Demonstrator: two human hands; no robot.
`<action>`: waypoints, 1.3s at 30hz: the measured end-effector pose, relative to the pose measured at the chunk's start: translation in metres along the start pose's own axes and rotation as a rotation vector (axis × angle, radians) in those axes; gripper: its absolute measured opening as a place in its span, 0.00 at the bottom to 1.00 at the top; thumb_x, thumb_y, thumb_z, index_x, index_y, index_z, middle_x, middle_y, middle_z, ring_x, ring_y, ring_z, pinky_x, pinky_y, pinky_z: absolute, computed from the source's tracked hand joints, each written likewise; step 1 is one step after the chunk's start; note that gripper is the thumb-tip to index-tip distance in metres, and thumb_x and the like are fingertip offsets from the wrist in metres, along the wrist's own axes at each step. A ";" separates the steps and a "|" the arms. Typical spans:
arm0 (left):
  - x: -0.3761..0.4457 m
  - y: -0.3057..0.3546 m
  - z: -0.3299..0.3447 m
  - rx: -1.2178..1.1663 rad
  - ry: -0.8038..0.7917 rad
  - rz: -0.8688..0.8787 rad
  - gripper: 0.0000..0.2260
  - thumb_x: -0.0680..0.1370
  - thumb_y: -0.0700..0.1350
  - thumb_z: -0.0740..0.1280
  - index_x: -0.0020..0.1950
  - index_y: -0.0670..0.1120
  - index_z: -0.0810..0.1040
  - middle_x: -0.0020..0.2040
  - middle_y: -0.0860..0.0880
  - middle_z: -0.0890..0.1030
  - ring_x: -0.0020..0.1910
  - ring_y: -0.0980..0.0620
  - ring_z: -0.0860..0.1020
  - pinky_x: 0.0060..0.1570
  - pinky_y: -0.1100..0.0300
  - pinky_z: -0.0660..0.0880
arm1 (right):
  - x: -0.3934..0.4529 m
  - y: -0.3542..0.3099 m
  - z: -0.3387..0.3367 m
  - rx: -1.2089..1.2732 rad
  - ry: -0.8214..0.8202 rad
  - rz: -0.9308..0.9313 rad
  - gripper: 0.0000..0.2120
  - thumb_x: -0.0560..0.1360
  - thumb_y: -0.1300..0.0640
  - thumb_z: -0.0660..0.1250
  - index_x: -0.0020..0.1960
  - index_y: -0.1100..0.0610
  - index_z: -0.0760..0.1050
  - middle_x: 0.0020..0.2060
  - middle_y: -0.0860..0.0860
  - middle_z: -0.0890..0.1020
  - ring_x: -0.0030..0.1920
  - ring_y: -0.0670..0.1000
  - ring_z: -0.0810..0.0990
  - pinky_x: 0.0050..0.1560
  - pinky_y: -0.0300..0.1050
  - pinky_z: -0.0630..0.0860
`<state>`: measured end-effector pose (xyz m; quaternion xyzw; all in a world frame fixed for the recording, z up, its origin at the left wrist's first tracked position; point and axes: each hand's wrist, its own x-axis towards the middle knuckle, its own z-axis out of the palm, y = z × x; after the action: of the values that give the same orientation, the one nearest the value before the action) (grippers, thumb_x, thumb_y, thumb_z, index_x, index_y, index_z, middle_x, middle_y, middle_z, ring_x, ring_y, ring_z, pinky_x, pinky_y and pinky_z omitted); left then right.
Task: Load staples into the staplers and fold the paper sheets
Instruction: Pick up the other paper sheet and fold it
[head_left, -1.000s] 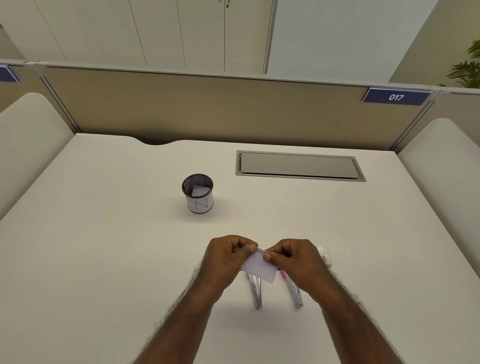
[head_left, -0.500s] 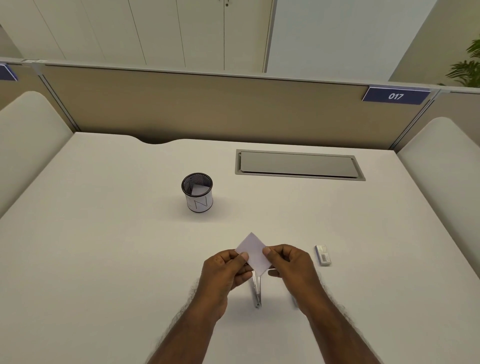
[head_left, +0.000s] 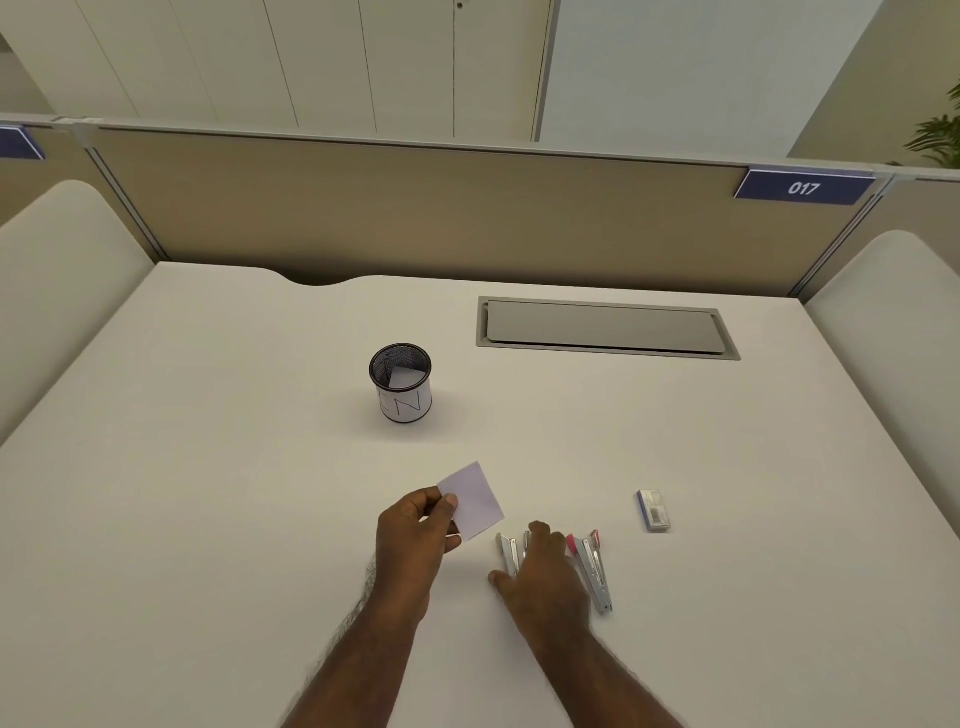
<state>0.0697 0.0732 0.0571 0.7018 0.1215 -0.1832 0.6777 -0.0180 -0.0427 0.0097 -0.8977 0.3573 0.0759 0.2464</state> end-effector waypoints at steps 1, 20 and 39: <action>0.000 0.000 0.000 0.000 -0.008 -0.002 0.03 0.77 0.39 0.70 0.46 0.43 0.83 0.42 0.45 0.84 0.35 0.50 0.81 0.33 0.62 0.80 | 0.001 0.000 0.001 -0.009 0.003 -0.005 0.30 0.72 0.42 0.68 0.67 0.51 0.61 0.59 0.50 0.73 0.59 0.52 0.77 0.52 0.46 0.76; -0.001 0.014 -0.006 0.139 -0.063 0.117 0.09 0.77 0.39 0.69 0.43 0.52 0.83 0.44 0.51 0.85 0.42 0.49 0.80 0.47 0.47 0.81 | 0.009 0.005 -0.099 0.856 -0.450 -0.166 0.11 0.77 0.52 0.67 0.59 0.51 0.77 0.46 0.49 0.85 0.39 0.46 0.75 0.37 0.41 0.74; -0.012 0.017 -0.001 0.334 -0.180 0.224 0.07 0.77 0.41 0.69 0.46 0.54 0.82 0.47 0.52 0.84 0.44 0.50 0.81 0.46 0.51 0.80 | 0.009 0.002 -0.111 0.584 -0.514 -0.246 0.11 0.73 0.45 0.72 0.49 0.51 0.81 0.33 0.40 0.76 0.32 0.43 0.70 0.30 0.33 0.65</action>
<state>0.0663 0.0741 0.0770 0.7942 -0.0505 -0.1864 0.5761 -0.0174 -0.1048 0.1019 -0.7777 0.1805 0.1630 0.5796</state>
